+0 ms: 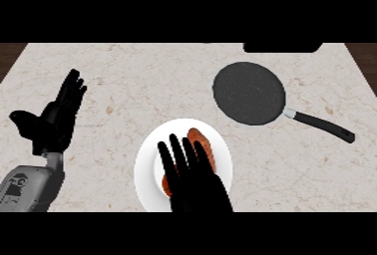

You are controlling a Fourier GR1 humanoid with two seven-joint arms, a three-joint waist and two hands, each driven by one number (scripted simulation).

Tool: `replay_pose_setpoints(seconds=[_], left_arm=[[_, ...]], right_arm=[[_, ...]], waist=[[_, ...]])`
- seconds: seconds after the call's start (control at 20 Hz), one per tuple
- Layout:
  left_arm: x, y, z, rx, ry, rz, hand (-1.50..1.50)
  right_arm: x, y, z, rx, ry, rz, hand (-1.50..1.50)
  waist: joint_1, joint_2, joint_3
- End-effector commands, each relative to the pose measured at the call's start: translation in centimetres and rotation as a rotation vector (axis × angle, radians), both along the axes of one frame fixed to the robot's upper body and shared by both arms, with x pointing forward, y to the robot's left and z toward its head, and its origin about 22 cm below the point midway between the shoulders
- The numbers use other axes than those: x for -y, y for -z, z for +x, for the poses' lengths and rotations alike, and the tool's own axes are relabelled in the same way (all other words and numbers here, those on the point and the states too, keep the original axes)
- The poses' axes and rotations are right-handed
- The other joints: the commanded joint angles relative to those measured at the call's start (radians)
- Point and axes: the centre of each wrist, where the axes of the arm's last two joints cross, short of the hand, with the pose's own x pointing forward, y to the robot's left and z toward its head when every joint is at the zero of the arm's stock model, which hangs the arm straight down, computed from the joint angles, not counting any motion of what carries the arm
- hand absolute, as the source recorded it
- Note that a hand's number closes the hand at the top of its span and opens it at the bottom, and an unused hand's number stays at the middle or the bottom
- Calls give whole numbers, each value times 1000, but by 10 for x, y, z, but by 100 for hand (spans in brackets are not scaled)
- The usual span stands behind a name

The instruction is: Pick the tomato from the plate and place it in the pan

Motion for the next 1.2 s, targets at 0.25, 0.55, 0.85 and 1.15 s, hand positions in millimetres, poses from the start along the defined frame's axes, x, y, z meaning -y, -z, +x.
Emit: replay_pose_setpoints(seconds=[0.25,0.55,0.85,1.15], left_arm=[[5,-7,8,1,7,0,0],[14,7,-7,-4,17,13,0],[0,-2,-7,4,14,-6,0],[7,15,7,5,-6,4,0]], right_arm=[[-17,29,-1,-62,13,-77,-150],[-24,36,18,-109,76,-255,-150],[-28,47,25,-141,101,-328,-150],[-26,62,27,-166,79,-311,-150]], waist=[[0,0,0],[5,0,0],[7,-1,0],[-5,1,0]])
